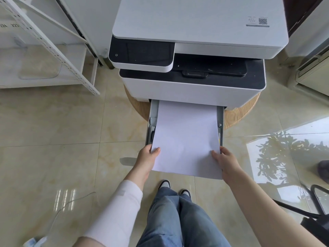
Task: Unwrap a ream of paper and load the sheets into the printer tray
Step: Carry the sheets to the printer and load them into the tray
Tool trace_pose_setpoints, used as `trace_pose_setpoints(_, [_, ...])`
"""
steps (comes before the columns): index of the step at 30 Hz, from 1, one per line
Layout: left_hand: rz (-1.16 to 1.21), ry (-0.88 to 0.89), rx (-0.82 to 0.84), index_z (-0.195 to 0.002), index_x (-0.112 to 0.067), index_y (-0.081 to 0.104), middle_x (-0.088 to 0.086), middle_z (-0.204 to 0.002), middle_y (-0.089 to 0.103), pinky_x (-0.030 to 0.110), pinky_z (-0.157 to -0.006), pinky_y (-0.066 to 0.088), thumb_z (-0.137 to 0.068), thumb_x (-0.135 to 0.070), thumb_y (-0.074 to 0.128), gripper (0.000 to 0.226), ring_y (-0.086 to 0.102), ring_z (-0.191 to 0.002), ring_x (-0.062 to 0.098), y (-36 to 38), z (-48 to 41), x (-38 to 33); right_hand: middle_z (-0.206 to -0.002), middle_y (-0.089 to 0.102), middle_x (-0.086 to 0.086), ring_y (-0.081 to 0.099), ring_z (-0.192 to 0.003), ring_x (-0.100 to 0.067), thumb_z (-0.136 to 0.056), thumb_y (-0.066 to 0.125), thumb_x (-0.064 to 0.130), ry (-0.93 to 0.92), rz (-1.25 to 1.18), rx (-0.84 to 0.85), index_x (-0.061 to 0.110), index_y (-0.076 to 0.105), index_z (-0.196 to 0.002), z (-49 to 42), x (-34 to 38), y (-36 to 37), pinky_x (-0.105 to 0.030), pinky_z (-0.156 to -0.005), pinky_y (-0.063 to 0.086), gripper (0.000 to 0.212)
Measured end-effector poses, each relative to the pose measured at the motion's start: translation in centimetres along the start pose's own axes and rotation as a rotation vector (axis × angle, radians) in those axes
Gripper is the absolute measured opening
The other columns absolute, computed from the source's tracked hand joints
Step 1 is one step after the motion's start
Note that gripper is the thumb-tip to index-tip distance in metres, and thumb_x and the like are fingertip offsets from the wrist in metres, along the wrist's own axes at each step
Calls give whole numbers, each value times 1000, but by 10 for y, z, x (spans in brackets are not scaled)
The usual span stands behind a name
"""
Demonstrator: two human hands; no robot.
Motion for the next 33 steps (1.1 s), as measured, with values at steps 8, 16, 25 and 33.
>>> trace_pose_setpoints(8, [-64, 4, -66, -126, -3, 48, 8, -125, 57, 30, -91, 38, -93, -18, 50, 36, 52, -111, 23, 6, -32, -14, -95, 56, -10, 53, -76, -26, -90, 50, 9, -72, 49, -66, 13, 54, -117, -25, 28, 10, -31, -66, 45, 27])
trace_pose_setpoints(16, [-190, 22, -156, -128, -2, 46, 12, -129, 54, 32, -90, 39, -94, -20, 47, 39, 51, -113, 29, 12, -46, -14, -94, 53, -8, 48, -78, -24, -90, 47, 6, -183, 141, -181, 7, 54, -115, -34, 32, 17, -28, -56, 37, 26])
trace_pose_setpoints(25, [-264, 86, -240, -111, 0, 56, 16, -107, 64, 31, -78, 41, -90, -18, 54, 28, 57, -101, 33, 9, -30, -8, -133, 50, -16, 49, -118, -33, -91, 52, 21, -184, 319, -202, 5, 39, -131, -29, 28, 21, -38, -96, 39, 45])
trace_pose_setpoints(33, [-257, 164, -372, -106, -6, 57, 11, -105, 66, 23, -74, 39, -84, -2, 59, 23, 57, -84, 17, -4, -2, 2, -111, 62, -16, 53, -105, -34, -85, 57, 11, -297, 466, -306, 8, 55, -119, 6, 7, 5, -36, -89, 39, 34])
Point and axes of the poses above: each hand's wrist, its own z-axis away from the middle knuckle, its own y-axis out of the palm, x = y × z, the point moved 4 cm from there along -z, towards the middle knuckle
